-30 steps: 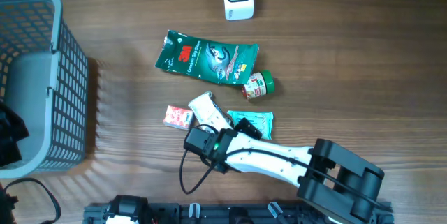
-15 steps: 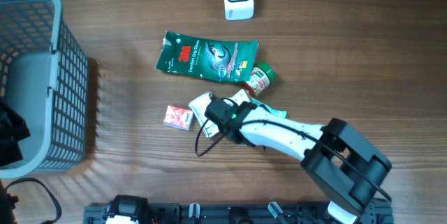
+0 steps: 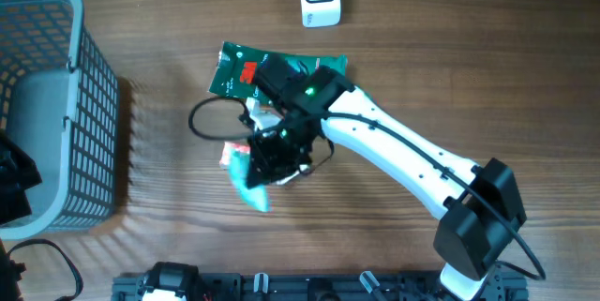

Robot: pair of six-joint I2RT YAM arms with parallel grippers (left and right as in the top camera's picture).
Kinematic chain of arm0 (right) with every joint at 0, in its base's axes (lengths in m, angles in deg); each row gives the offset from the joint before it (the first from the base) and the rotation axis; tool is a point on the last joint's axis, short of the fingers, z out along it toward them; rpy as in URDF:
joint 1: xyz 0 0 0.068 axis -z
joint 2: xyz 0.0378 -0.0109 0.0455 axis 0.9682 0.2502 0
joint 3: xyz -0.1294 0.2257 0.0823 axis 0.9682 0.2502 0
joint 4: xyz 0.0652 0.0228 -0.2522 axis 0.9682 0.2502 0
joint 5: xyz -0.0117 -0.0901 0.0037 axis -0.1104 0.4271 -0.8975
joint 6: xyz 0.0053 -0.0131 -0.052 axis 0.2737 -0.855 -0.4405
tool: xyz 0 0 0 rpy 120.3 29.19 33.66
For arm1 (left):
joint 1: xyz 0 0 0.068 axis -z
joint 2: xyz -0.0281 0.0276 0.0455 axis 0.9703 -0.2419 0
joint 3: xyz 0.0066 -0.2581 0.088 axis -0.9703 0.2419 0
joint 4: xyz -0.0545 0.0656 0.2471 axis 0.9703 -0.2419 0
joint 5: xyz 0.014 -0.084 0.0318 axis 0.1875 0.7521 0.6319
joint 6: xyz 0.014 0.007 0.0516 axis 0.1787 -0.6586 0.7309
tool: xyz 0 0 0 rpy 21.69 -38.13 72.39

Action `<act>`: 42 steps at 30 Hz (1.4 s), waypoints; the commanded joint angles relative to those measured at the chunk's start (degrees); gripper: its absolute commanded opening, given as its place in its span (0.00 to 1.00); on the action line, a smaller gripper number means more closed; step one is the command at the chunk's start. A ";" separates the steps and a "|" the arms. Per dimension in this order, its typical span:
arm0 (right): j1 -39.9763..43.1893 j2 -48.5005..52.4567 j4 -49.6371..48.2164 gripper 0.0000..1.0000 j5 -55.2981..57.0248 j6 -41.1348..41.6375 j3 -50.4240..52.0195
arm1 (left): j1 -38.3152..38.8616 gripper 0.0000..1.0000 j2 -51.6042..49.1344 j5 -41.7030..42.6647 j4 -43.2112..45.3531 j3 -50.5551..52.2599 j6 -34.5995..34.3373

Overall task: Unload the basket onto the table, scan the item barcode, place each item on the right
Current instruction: 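Hold the wipes pack in front of the scanner with the right gripper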

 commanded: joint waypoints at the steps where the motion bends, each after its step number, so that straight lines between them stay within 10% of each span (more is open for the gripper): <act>1: 0.55 -1.29 -8.37 0.04 -24.79 11.93 -0.98 | -0.31 1.00 -0.15 0.28 0.09 0.04 -0.48; 15: 26.03 -0.50 -26.67 0.04 -32.70 4.52 9.51 | -0.31 1.00 -0.15 0.28 -0.07 0.04 -0.48; 29: 27.85 -0.63 -37.44 0.04 -45.07 -5.42 15.10 | -0.31 1.00 0.46 -2.89 2.16 0.04 -0.04; 42: 28.00 -0.63 -34.49 0.04 -44.13 -9.18 15.21 | -0.31 1.00 38.05 8.87 6.05 10.19 -0.09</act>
